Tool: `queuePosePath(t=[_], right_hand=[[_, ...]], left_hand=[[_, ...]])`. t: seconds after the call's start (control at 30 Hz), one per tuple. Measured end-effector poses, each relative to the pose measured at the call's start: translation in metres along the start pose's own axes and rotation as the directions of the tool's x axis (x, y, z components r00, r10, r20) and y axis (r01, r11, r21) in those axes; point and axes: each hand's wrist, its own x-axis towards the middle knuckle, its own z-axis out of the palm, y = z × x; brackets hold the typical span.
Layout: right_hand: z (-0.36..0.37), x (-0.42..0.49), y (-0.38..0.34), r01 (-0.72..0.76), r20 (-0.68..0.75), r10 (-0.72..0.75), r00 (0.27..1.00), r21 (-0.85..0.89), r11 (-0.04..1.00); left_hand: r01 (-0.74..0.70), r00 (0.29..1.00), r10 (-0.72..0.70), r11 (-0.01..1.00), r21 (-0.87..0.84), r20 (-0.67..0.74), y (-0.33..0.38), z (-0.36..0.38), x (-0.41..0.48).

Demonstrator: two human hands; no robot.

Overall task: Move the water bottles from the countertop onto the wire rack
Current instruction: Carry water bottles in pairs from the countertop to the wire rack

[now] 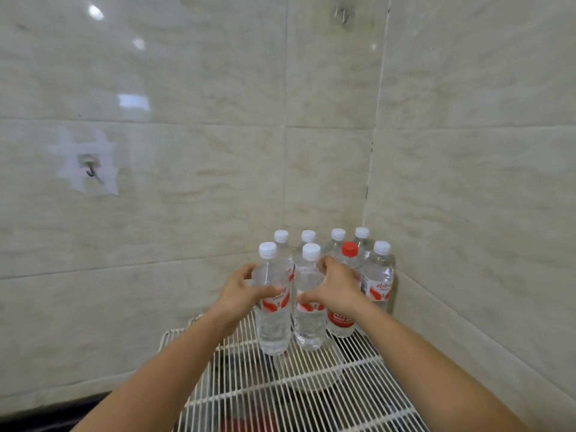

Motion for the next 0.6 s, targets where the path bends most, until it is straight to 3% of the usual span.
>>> queuePosePath(t=[0.33,0.5,0.6], right_hand=[[0.008,0.024,0.007,-0.05,0.11,0.043,0.993,0.057,0.997],[-0.013,0.033,-0.006,0.025,0.127,-0.016,0.992,-0.072,0.997],[-0.024,0.039,-0.012,0.078,0.104,-0.072,0.992,-0.053,0.996]], left_hand=[[0.03,0.997,-0.025,0.997,-0.077,0.069,-0.015,0.013,0.034],[0.033,0.994,-0.025,0.996,-0.082,0.106,-0.021,0.015,0.04],[0.048,0.987,-0.039,0.997,-0.054,0.153,-0.019,0.011,0.04]])
